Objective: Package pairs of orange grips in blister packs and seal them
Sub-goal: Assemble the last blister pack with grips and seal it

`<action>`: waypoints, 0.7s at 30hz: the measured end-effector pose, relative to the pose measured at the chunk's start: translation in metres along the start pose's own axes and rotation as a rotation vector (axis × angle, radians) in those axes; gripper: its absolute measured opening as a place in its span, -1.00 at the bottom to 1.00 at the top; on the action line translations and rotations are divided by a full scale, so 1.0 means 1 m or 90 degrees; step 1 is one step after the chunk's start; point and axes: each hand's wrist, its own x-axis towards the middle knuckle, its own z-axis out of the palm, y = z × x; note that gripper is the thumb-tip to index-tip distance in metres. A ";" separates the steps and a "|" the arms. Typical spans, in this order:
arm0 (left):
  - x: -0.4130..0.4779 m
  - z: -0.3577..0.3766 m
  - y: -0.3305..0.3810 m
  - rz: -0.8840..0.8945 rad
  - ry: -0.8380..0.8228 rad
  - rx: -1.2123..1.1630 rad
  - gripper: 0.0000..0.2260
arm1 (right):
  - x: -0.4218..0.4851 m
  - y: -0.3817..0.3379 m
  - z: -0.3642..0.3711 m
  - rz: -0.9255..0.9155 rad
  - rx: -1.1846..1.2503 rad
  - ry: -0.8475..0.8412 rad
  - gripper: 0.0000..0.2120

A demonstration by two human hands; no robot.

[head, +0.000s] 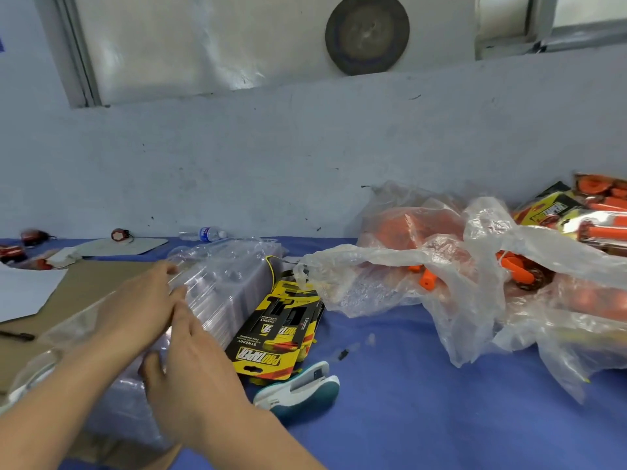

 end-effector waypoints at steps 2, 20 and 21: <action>0.004 -0.009 0.004 0.004 0.046 -0.007 -0.66 | 0.008 -0.003 -0.003 0.059 0.103 0.025 -0.38; -0.022 -0.109 0.039 0.110 0.200 -0.407 -0.84 | 0.020 -0.024 -0.141 0.049 0.002 0.290 -0.39; -0.024 -0.113 0.045 0.125 0.173 -0.426 -0.86 | 0.017 -0.028 -0.154 0.019 -0.077 0.327 -0.37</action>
